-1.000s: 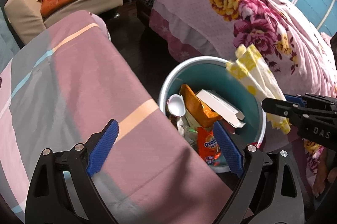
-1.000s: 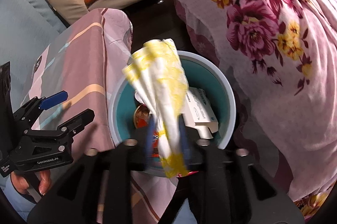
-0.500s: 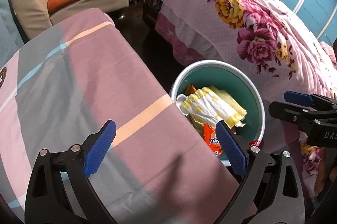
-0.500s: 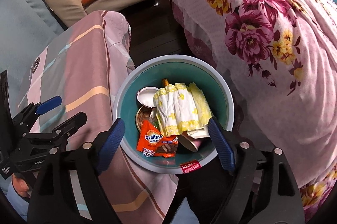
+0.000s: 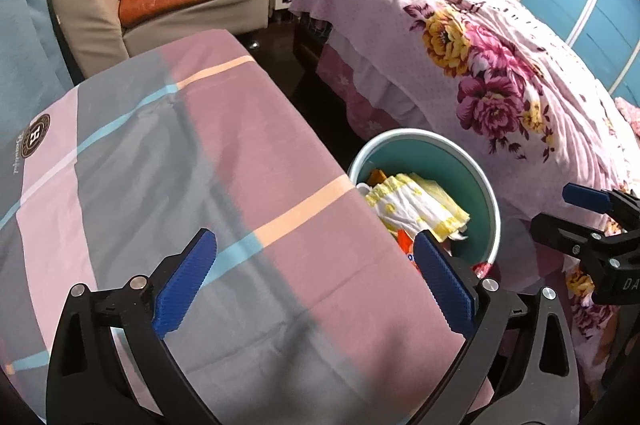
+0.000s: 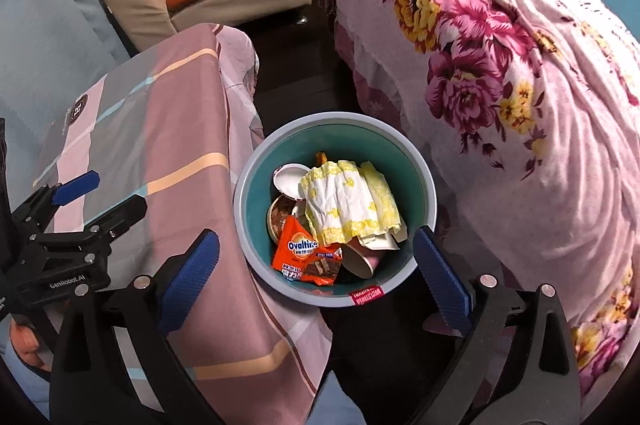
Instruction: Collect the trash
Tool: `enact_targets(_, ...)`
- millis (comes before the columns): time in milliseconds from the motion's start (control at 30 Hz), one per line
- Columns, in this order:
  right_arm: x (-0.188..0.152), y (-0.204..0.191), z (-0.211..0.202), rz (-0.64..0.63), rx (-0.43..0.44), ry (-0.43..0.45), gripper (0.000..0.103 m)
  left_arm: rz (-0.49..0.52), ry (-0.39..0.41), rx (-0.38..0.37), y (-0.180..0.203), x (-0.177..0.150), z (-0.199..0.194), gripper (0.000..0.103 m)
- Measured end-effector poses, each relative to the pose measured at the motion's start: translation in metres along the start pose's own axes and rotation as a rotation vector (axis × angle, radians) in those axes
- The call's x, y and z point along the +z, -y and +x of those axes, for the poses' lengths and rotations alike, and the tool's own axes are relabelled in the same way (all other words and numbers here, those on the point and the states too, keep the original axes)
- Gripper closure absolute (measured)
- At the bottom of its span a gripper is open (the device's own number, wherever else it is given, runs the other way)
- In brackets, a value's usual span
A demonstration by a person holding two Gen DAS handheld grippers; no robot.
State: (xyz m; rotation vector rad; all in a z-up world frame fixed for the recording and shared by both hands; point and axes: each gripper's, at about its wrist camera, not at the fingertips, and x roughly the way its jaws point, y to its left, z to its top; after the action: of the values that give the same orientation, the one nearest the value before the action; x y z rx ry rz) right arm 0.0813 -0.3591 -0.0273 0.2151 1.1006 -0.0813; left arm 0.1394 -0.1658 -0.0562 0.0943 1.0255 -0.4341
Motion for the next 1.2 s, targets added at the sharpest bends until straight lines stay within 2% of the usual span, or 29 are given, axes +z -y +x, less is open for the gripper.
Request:
enact_targets(633, -0.033, -0.02, -0.062, -0.063, -0.063, 0.094, 0.007, -0.006, 0.04, 0.017, 0.002, -0.029, -0.045, 0.004)
enact_targets(1200, -0.04, -0.023, -0.058, -0.077, -0.047, 0.09, 0.007, -0.001, 0.056, 0.051, 0.006, -0.034, -0.048, 0.004)
